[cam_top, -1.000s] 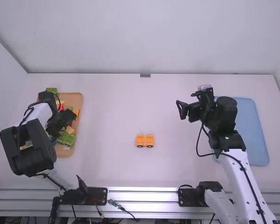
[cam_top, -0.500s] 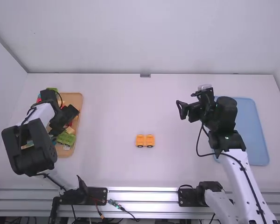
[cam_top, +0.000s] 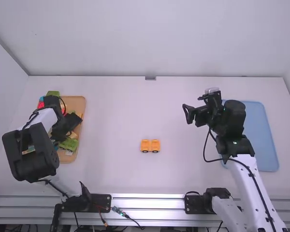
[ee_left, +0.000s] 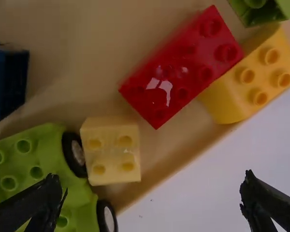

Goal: Assemble lego blocks to make yellow taxi

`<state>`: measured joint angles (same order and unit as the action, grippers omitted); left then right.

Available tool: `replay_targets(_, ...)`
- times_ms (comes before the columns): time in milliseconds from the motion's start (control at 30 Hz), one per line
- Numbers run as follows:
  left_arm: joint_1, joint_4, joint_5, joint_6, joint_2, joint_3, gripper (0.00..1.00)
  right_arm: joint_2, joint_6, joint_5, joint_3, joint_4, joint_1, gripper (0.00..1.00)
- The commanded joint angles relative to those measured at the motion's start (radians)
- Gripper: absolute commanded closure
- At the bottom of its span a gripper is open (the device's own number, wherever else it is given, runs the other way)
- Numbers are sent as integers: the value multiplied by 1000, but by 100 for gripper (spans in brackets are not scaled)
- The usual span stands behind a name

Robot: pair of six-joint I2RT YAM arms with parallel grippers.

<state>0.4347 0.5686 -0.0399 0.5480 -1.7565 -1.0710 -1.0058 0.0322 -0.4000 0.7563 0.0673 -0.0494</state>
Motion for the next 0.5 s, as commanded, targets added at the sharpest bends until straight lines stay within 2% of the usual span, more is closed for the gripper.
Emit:
replay_targets(0, -3, -2, 42, 22, 0, 22, 4, 0, -2, 4, 37, 1, 3, 1)
replay_targets(133, -3, -56, 13, 14, 0, 44, 3, 0, -2, 4, 37, 0, 4, 1)
replay_targets(267, -3, -88, -90, -41, 0, 43, 3, 0, -2, 4, 37, 0, 4, 1)
replay_targets(467, -2, -82, -110, -47, 0, 43, 1, 0, -2, 4, 37, -1, 3, 1)
